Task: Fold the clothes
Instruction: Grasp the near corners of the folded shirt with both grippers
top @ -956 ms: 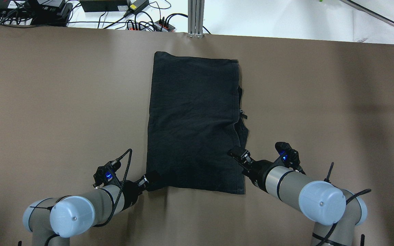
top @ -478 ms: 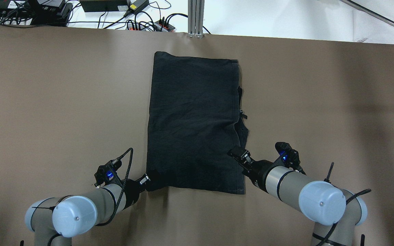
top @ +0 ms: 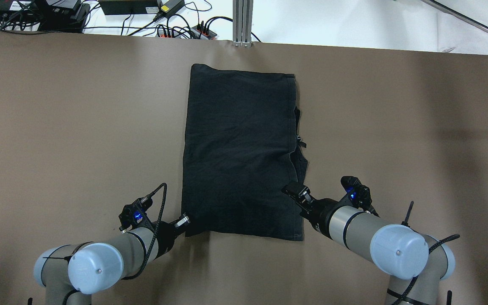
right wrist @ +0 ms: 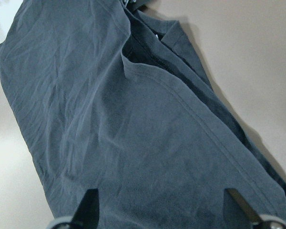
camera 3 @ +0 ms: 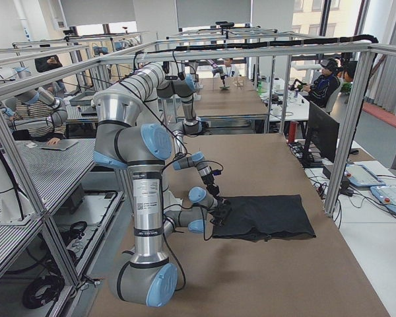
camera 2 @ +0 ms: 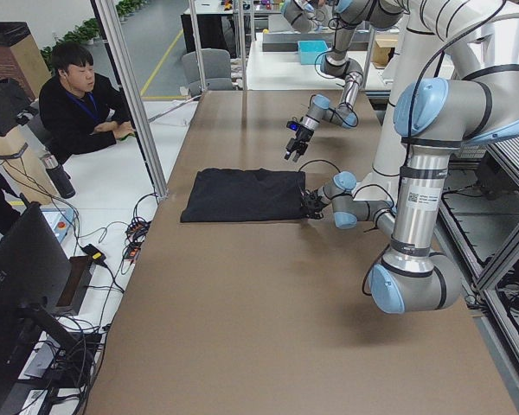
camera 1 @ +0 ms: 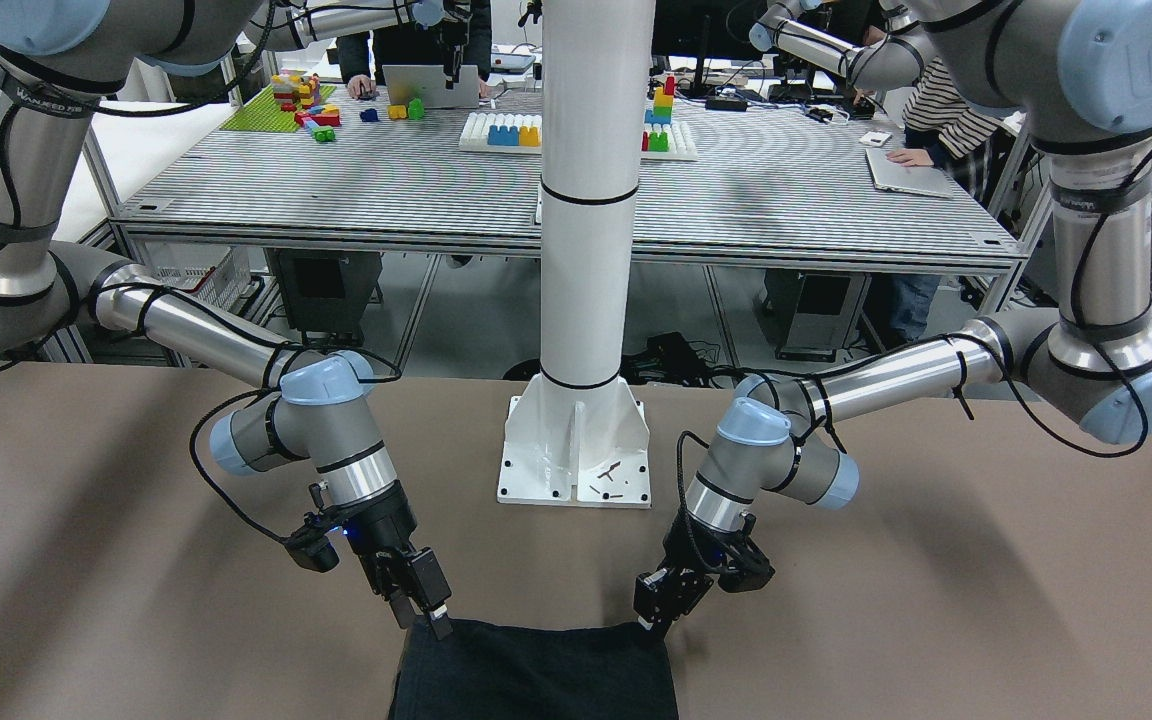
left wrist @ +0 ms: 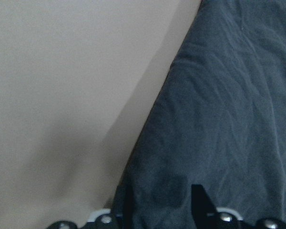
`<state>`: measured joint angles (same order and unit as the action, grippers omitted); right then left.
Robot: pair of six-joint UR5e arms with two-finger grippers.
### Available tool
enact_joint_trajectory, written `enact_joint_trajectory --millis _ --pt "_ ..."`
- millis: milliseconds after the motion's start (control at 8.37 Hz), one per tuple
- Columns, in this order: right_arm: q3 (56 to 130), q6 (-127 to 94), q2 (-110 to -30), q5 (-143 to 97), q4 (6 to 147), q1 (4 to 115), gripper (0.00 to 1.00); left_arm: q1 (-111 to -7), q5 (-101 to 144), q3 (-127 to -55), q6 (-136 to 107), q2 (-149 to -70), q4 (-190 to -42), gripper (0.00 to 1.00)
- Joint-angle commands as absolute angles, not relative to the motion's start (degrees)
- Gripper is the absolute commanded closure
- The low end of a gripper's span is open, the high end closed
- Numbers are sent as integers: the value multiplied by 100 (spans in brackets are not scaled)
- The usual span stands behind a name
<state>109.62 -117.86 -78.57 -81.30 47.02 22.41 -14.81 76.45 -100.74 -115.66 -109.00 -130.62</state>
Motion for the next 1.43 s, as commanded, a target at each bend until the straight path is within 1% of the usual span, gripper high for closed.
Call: enact_joint_trajectory --millis 0,239,598,717,837,1076,1315 --pt "10960 -11760 -7857 -8130 4772 2241 8 -1485 7646 -10125 -11558 -10907 -13061 100" --pt "10715 -11725 -7884 -8147 4956 2172 10 -1485 7655 -10125 -11540 -10907 -13069 100" --pt "10223 -11646 -7822 -8156 5142 2118 9 -1485 7646 -10125 -11523 -10907 -13069 100" --pt "9978 -11541 -7553 -8156 5185 2127 9 -1485 7646 -10116 -11522 -10907 -13069 100" --pt "9880 -11514 -7402 -8139 5377 2118 10 -1485 7638 -10116 -11522 -10907 -13069 100" --pt "9870 -11522 -7085 -8121 5694 2144 11 -1485 7638 -10116 -11514 -10907 -13069 100" --pt "9678 -11514 -6961 -8112 5774 2188 13 -1485 7638 -10116 -11514 -10907 -13069 100"
